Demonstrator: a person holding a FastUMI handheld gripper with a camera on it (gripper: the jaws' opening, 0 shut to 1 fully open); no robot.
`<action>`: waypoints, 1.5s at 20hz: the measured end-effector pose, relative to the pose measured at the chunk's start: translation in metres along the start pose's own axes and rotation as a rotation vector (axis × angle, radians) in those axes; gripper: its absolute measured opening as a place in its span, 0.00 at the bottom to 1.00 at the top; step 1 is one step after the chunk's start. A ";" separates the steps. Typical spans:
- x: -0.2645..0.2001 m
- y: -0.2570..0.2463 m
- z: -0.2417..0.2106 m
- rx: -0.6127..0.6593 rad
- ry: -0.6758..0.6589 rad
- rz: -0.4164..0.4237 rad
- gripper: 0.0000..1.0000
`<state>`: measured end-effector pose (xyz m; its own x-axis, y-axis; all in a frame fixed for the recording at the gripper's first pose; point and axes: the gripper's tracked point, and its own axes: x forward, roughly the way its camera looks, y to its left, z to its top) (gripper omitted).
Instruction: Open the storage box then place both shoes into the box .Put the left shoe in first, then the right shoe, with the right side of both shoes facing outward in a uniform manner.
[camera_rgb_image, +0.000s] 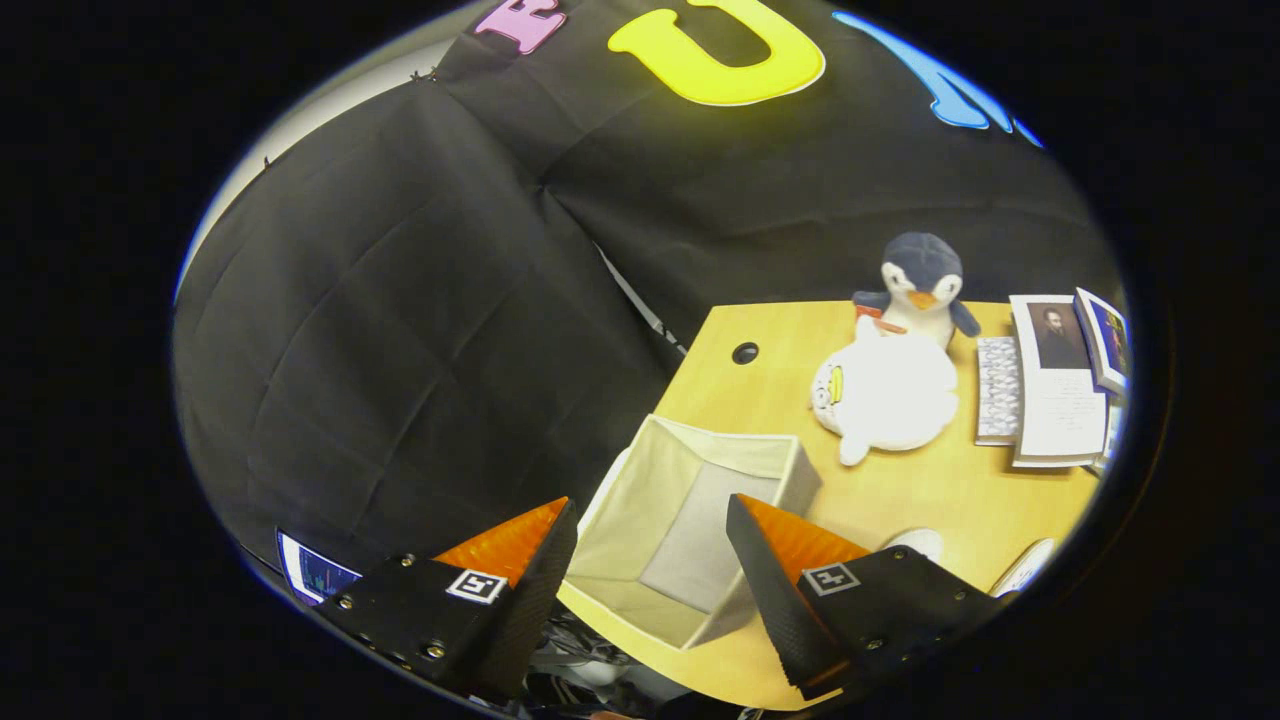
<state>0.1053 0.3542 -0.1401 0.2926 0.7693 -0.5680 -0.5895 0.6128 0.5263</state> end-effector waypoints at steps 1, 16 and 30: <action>-0.005 -0.008 -0.003 0.003 0.002 -0.014 0.92; -0.035 -0.135 -0.094 0.063 0.169 -0.226 0.92; -0.026 -0.215 -0.204 0.100 0.466 -0.355 0.92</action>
<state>0.0708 0.1654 -0.3677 0.0845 0.3673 -0.9263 -0.4354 0.8497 0.2972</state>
